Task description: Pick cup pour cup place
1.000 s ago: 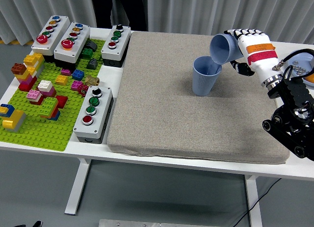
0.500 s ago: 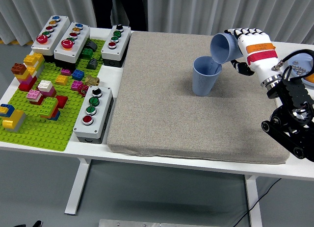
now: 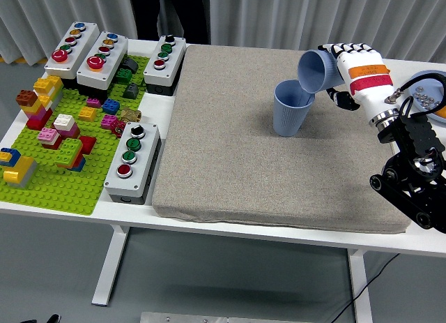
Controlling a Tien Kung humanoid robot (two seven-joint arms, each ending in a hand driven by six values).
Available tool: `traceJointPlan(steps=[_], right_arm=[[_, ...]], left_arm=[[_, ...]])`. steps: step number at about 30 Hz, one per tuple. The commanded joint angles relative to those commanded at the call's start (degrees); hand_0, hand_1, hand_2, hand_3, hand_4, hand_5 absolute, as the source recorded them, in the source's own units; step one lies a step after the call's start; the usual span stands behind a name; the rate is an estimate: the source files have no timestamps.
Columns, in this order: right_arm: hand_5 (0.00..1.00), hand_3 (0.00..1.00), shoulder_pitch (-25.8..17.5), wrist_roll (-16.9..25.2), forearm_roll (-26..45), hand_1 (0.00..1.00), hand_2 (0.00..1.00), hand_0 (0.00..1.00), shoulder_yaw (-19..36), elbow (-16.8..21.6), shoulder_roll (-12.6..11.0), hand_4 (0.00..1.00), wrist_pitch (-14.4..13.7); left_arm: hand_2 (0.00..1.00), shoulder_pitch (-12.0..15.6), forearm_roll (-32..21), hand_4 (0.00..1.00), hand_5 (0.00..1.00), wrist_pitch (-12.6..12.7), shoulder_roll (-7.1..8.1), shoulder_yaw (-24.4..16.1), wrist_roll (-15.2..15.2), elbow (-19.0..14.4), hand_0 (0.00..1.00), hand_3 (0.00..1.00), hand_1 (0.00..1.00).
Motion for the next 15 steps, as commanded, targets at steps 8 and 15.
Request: traceJointPlan(steps=[8, 15], right_arm=[[0.002, 0.637, 0.0, -0.4, -0.7, 0.671, 0.584, 0.789, -0.5, 0.0, 0.0, 0.655, 0.2], [0.002, 0.635, 0.0, -0.8, -1.5, 0.67, 0.582, 0.79, -0.4, 0.4, 0.0, 0.641, 0.9]], left_arm=[[0.841, 0.3, 0.1, 0.509, 0.925, 0.0, 0.03, 0.0, 0.0, 0.0, 0.764, 0.77, 0.807], [0.843, 0.3, 0.1, 0.509, 0.924, 0.0, 0.03, 0.0, 0.0, 0.0, 0.765, 0.77, 0.806]])
